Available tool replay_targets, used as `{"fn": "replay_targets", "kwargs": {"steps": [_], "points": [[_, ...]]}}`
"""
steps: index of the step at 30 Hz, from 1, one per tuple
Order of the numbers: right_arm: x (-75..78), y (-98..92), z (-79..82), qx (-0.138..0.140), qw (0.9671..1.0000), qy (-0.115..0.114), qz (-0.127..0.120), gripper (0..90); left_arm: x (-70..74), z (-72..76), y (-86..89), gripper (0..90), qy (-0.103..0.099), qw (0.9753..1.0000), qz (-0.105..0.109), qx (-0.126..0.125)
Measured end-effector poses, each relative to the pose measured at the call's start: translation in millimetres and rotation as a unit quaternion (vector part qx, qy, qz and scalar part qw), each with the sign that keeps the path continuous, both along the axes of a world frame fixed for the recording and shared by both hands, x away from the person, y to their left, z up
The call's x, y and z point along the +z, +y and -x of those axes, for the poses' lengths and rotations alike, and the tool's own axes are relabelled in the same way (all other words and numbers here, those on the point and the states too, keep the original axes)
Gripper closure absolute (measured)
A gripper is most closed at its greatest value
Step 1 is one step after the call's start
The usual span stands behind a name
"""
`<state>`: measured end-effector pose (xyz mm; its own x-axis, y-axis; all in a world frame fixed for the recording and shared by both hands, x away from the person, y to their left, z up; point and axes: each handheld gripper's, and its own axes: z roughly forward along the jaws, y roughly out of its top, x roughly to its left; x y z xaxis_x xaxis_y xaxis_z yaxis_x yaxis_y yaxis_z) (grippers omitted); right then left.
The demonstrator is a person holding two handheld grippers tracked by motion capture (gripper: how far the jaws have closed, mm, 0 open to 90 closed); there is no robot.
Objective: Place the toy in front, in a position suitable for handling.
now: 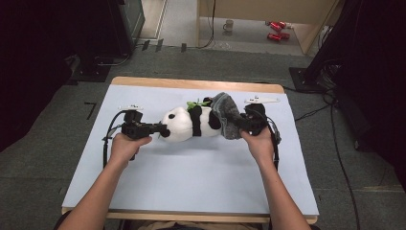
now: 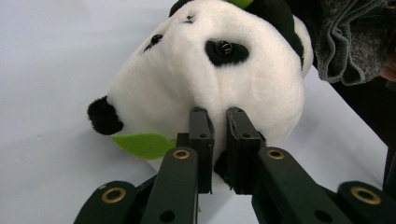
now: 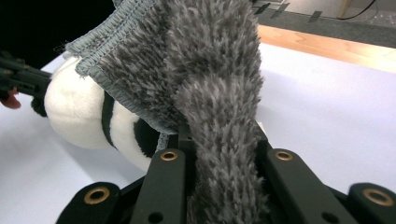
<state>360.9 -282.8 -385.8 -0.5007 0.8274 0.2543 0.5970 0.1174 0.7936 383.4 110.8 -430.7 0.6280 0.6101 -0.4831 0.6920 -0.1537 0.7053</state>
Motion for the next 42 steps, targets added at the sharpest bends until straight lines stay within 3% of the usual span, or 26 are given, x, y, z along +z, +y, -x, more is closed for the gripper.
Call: {"fn": "replay_targets", "kwargs": {"steps": [4,7,9,14,15,18,20,21,23,24,36,42], "points": [[8.0,-3.2,2.1,-0.01,0.9999,-0.013,0.004,76.7,-1.2,-0.3,1.6,82.9,0.002,1.0,-0.003,0.003],[16.7,-9.3,5.0,-0.017,0.9996,-0.02,-0.013,76.8,-1.7,-0.4,1.8,82.8,0.004,1.0,-0.002,0.005],[25.7,-7.4,9.3,-0.002,0.9989,-0.027,-0.037,76.8,-1.5,-0.4,1.5,82.8,0.002,1.0,-0.001,0.006],[32.8,14.2,15.7,0.032,0.9981,-0.035,-0.04,76.7,-1.2,0.0,1.0,82.6,0.004,1.0,0.001,0.008],[29.9,26.9,16.8,0.051,0.9975,-0.029,-0.038,76.7,-1.3,0.2,0.9,82.6,0.003,1.0,0.001,0.008],[22.8,38.6,16.1,0.073,0.9963,-0.018,-0.042,76.7,-1.6,0.4,1.0,82.5,0.003,1.0,0.001,0.008],[12.8,48.9,14.1,0.085,0.9959,-0.004,-0.029,76.7,-1.8,0.5,1.1,82.5,0.002,1.0,0.0,0.008],[0.4,54.0,9.9,0.088,0.9961,0.007,-0.008,76.7,-1.8,0.5,1.2,82.6,0.001,1.0,-0.002,0.007],[-9.2,49.4,5.2,0.077,0.9969,0.018,0.003,76.7,-2.0,0.4,1.6,82.7,-0.002,1.0,-0.006,0.006],[-11.4,44.0,3.2,0.072,0.9971,0.021,-0.006,76.7,-2.2,0.3,2.0,82.8,-0.004,1.0,-0.008,0.003],[-4.9,-1.5,-2.8,0.002,0.9999,0.005,-0.009,76.6,-1.7,-0.5,2.8,82.8,-0.011,0.9999,-0.006,0.008],[-3.5,-8.3,-3.2,-0.008,0.9999,0.005,-0.012,76.7,-2.7,-1.1,3.5,82.8,-0.009,0.9999,-0.001,0.01]]}}
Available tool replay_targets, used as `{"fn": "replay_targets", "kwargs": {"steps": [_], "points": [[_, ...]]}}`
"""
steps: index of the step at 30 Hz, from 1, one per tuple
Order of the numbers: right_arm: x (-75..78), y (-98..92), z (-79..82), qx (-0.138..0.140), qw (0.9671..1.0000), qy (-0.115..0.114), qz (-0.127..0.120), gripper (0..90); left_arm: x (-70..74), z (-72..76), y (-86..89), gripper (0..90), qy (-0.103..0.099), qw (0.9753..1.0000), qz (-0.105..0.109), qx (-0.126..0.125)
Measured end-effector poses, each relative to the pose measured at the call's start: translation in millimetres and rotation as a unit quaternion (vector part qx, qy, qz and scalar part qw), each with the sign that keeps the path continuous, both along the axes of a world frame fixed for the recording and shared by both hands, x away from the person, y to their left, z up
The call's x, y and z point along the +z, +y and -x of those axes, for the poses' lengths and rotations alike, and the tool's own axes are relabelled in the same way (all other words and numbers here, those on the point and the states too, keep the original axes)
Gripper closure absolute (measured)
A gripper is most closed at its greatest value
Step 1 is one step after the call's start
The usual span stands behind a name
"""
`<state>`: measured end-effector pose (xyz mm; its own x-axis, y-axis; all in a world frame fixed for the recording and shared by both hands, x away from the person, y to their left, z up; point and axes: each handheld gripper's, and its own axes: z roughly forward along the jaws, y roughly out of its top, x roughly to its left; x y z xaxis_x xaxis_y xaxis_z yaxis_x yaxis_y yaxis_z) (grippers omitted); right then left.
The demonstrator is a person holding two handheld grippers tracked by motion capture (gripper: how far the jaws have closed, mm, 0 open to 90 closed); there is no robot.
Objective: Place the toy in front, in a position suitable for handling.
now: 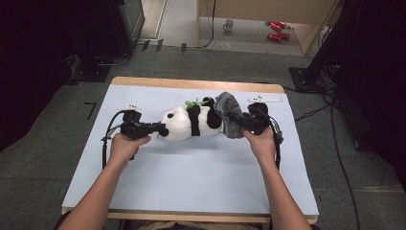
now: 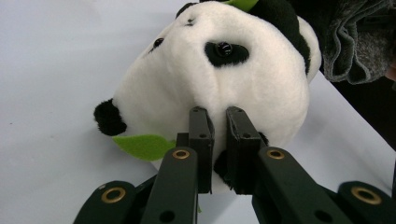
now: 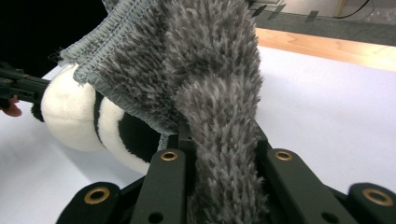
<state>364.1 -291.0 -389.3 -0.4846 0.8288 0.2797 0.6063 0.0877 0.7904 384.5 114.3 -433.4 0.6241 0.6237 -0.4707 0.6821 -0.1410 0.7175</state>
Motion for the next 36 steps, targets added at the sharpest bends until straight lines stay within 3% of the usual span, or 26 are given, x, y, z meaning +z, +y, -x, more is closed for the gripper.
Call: {"fn": "replay_targets", "kwargs": {"steps": [1,5,7,11,16,20,24,25,27,29,31,33,36], "points": [[2.3,-1.0,0.7,-0.01,0.9999,-0.004,0.004,76.7,0.0,0.0,0.3,82.7,0.0,1.0,0.0,0.0],[10.6,-0.9,5.2,-0.008,0.9997,-0.02,-0.005,76.7,-0.2,-0.1,1.0,82.7,0.0,1.0,-0.002,0.004],[22.8,4.3,10.3,0.006,0.9992,-0.036,-0.014,76.6,-0.2,0.1,0.9,82.6,-0.003,1.0,-0.005,0.003],[30.5,16.8,15.5,0.038,0.998,-0.043,-0.029,76.6,-0.4,0.6,0.8,82.2,-0.004,1.0,-0.005,0.004],[22.5,35.4,14.4,0.072,0.9967,-0.026,-0.027,76.5,-0.7,0.7,1.3,81.3,-0.009,0.9999,-0.005,0.004],[2.6,52.7,5.7,0.098,0.9951,-0.002,0.013,76.3,-0.6,1.9,1.0,79.1,-0.025,0.9996,-0.012,-0.002],[-3.4,51.1,1.0,0.092,0.9957,0.001,0.009,76.5,1.1,5.1,2.3,73.1,-0.051,0.9985,-0.015,-0.01],[-4.0,48.7,-1.7,0.084,0.9965,0.002,0.003,76.6,2.2,6.6,2.8,68.0,-0.061,0.998,-0.012,-0.011],[-4.6,48.0,-3.0,0.08,0.9968,0.0,0.001,76.6,4.3,10.5,4.1,64.1,-0.091,0.9955,-0.018,-0.018],[-6.2,47.0,-5.8,0.073,0.9973,-0.001,-0.002,76.6,4.1,13.8,5.5,51.2,-0.113,0.9928,-0.026,-0.031],[-7.1,46.5,-8.4,0.069,0.9976,-0.003,-0.004,76.6,3.8,16.7,8.4,43.5,-0.117,0.992,-0.028,-0.039],[-6.6,47.5,-11.5,0.065,0.9978,-0.009,0.003,76.7,4.0,19.6,12.0,37.3,-0.124,0.9911,-0.016,-0.045],[-6.4,48.1,-13.9,0.059,0.9982,-0.013,0.005,76.8,3.5,23.5,13.2,34.6,-0.131,0.9891,-0.011,-0.067]]}}
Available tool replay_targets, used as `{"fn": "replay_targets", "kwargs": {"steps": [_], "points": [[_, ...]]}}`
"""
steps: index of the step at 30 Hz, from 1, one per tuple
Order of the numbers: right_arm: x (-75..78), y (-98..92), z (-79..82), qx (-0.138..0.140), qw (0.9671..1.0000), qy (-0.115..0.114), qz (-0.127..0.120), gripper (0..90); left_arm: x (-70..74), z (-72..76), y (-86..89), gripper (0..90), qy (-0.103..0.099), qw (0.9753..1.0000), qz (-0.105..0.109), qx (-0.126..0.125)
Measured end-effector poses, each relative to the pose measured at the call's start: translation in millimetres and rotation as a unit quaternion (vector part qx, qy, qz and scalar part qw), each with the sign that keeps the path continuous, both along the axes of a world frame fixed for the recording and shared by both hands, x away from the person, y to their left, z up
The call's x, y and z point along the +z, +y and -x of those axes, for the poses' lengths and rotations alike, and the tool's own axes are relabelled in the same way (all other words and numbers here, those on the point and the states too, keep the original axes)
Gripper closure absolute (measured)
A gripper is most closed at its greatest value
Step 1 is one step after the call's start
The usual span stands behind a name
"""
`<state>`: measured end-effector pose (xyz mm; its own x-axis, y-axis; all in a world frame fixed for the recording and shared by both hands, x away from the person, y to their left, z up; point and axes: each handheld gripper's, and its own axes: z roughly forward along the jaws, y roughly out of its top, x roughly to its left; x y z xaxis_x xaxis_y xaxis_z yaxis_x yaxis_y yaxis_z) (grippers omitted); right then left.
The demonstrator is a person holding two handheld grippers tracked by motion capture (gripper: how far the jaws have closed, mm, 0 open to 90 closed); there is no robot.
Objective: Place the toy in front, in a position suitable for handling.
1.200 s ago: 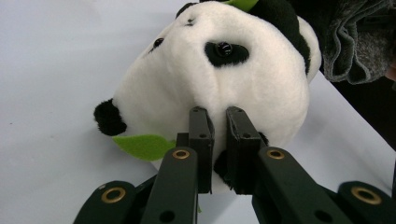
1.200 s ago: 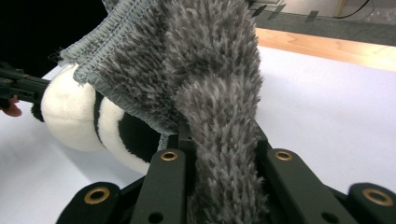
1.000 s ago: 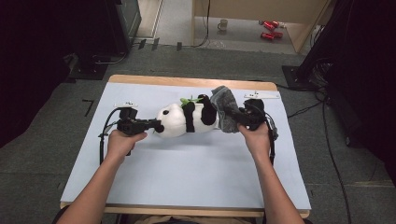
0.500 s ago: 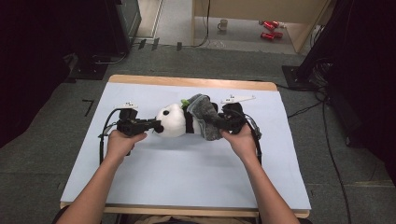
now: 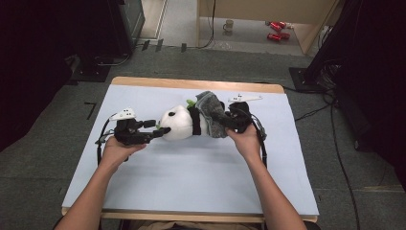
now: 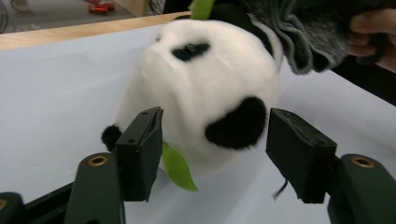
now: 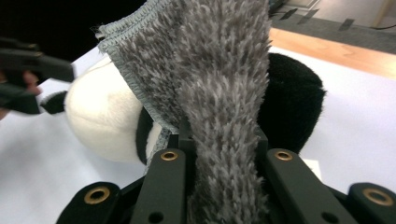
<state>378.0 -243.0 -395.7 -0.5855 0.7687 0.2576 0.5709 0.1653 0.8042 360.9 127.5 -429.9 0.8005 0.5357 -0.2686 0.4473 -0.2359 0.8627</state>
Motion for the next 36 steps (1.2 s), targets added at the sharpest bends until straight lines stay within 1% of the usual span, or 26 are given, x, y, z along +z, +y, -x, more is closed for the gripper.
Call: {"fn": "replay_targets", "kwargs": {"steps": [1,2,3,5,7,9,11,13,15,16,18,20,21,23,24,25,26,27,28,30,31,32,34,35,36], "points": [[-0.1,-0.4,-1.9,0.0,1.0,-0.001,-0.002,76.8,-1.7,1.1,-0.8,32.4,-0.007,0.9999,-0.003,-0.009],[0.2,-1.0,-5.2,0.0,1.0,0.002,-0.005,76.8,-3.4,1.9,-2.5,30.1,-0.016,0.9997,-0.013,-0.01],[0.5,-1.3,-6.6,-0.001,1.0,0.003,-0.006,76.7,-5.7,2.0,-4.7,29.8,-0.019,0.9996,-0.017,-0.011],[0.9,-1.5,-7.8,-0.002,1.0,0.003,-0.008,76.8,-10.6,-0.4,-9.7,29.4,-0.021,0.9995,-0.019,-0.012],[1.0,-1.5,-9.9,-0.003,0.9999,0.003,-0.01,76.7,-15.0,-4.4,-15.0,29.2,-0.024,0.9994,-0.026,-0.004],[1.1,-1.9,-12.0,-0.003,0.9999,0.004,-0.013,76.7,-18.9,-8.6,-20.9,28.0,-0.021,0.9995,-0.024,0.004],[1.1,-2.2,-13.5,-0.002,0.9998,0.006,-0.017,76.7,-22.0,-10.5,-26.5,26.0,-0.028,0.9992,-0.024,0.015],[0.8,-1.7,-13.9,-0.003,0.9998,0.005,-0.018,76.6,-22.7,-11.5,-31.6,25.3,-0.034,0.9984,-0.033,0.03],[0.9,-1.6,-14.2,-0.004,0.9998,0.005,-0.018,76.6,-23.0,-12.8,-35.1,28.0,-0.047,0.9972,-0.049,0.031],[1.1,-2.2,-14.1,-0.005,0.9998,0.006,-0.018,76.5,-23.4,-13.3,-36.1,29.5,-0.055,0.9964,-0.053,0.036],[1.0,-2.5,-14.1,-0.006,0.9998,0.006,-0.018,76.6,-23.4,-14.6,-37.0,30.1,-0.058,0.9959,-0.053,0.043],[0.8,-2.6,-14.2,-0.006,0.9997,0.007,-0.021,76.5,-23.7,-15.7,-37.8,33.4,-0.059,0.9953,-0.058,0.05],[0.8,-2.2,-14.1,-0.006,0.9997,0.007,-0.022,76.5,-24.3,-16.2,-37.9,35.8,-0.058,0.9953,-0.057,0.052],[0.9,-1.8,-14.1,-0.005,0.9997,0.007,-0.023,76.4,-25.0,-17.7,-37.3,39.5,-0.049,0.9957,-0.053,0.058],[1.4,-1.2,-13.8,-0.005,0.9996,0.006,-0.025,76.4,-24.9,-18.3,-36.7,44.5,-0.048,0.9957,-0.053,0.059],[1.4,-1.2,-13.8,-0.005,0.9996,0.006,-0.025,76.4,-24.8,-18.7,-36.5,44.5,-0.044,0.9958,-0.053,0.06],[2.1,-0.8,-13.5,-0.005,0.9996,0.007,-0.026,76.3,-24.2,-18.3,-36.6,48.2,-0.04,0.9957,-0.055,0.063],[3.7,0.5,-12.7,-0.003,0.9996,0.005,-0.026,76.3,-23.5,-17.4,-37.3,58.2,-0.036,0.9956,-0.059,0.064],[3.7,0.5,-12.7,-0.003,0.9996,0.005,-0.026,76.3,-22.8,-16.8,-38.5,58.2,-0.029,0.9957,-0.063,0.062],[7.7,3.1,-10.3,-0.004,0.9998,0.0,-0.02,76.4,-20.5,-16.0,-38.4,68.1,-0.016,0.9963,-0.063,0.056],[7.7,3.1,-10.3,-0.004,0.9998,0.0,-0.02,76.4,-19.2,-15.8,-37.8,68.1,-0.01,0.9969,-0.058,0.053],[11.8,3.6,-8.5,-0.003,0.9998,-0.001,-0.021,76.4,-17.2,-15.4,-37.3,71.9,-0.004,0.9973,-0.054,0.049],[14.3,3.5,-7.7,-0.002,0.9997,-0.002,-0.024,76.4,-12.6,-14.5,-35.5,74.5,0.007,0.9986,-0.038,0.035],[17.5,3.8,-6.3,-0.001,0.9996,-0.001,-0.028,76.4,-10.2,-13.3,-35.8,74.5,0.011,0.9989,-0.035,0.03],[24.1,5.5,-3.1,0.005,0.9993,-0.004,-0.037,76.4,-7.9,-11.9,-36.0,75.9,0.014,0.9991,-0.033,0.023]]}}
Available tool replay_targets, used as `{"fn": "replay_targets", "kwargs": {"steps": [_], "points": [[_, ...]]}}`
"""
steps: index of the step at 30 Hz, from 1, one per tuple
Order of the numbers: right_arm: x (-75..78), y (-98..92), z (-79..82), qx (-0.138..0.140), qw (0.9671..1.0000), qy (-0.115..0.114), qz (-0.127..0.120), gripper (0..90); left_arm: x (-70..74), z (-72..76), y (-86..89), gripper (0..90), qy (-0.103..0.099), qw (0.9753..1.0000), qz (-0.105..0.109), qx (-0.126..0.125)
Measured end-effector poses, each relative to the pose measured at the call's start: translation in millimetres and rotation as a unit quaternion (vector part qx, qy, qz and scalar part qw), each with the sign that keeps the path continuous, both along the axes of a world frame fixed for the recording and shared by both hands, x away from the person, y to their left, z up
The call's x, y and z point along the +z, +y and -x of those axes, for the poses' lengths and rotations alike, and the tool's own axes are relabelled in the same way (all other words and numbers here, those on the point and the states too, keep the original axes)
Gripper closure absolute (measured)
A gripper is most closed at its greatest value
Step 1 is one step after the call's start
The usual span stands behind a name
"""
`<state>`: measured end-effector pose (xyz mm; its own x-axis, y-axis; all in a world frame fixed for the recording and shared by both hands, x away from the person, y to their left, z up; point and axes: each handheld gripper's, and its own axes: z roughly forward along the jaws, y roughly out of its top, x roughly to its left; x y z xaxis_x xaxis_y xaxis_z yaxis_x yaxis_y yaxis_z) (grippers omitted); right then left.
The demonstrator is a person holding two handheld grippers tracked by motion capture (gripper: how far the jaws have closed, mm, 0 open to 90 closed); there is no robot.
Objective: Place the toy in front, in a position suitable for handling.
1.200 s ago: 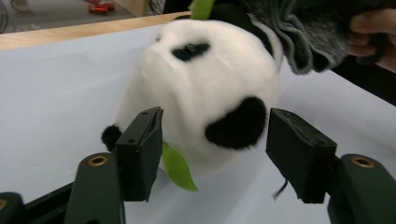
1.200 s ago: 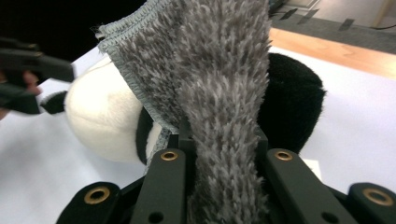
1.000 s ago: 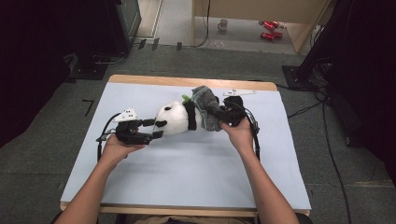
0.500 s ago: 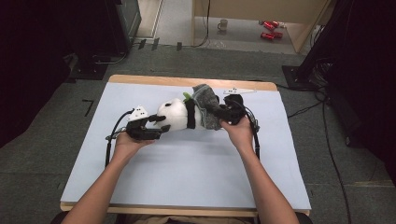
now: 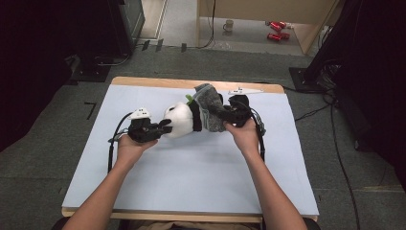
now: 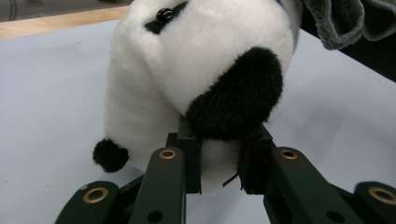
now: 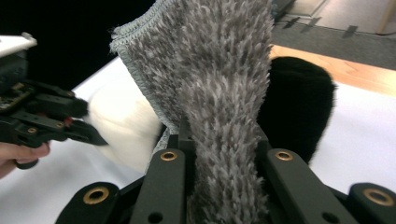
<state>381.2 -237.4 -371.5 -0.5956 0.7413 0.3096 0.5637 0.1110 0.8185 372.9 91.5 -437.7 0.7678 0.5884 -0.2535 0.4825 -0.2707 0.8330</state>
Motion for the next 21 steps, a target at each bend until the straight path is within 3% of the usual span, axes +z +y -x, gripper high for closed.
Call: {"fn": "replay_targets", "kwargs": {"steps": [3,7,11,13,17,21], "points": [[6.5,3.7,3.7,0.007,1.0,-0.005,-0.004,76.4,6.8,5.5,0.5,76.6,0.012,0.9996,0.016,-0.019],[20.3,17.1,14.0,0.034,0.9993,-0.007,-0.017,76.3,16.2,12.1,7.9,77.5,0.054,0.9956,0.064,-0.043],[29.3,31.4,24.0,0.057,0.998,-0.011,-0.026,76.3,19.8,20.0,5.3,76.7,0.056,0.9967,0.042,-0.041],[30.0,35.8,26.3,0.063,0.9975,-0.01,-0.028,76.3,20.9,19.9,4.2,76.5,0.063,0.9964,0.048,-0.032],[23.0,60.7,32.7,0.095,0.995,0.01,-0.03,76.2,22.0,20.9,1.4,75.2,0.058,0.9972,0.042,-0.023],[16.9,73.5,35.2,0.107,0.9934,0.023,-0.034,76.2,23.1,21.7,0.1,74.7,0.057,0.9976,0.037,-0.016]]}}
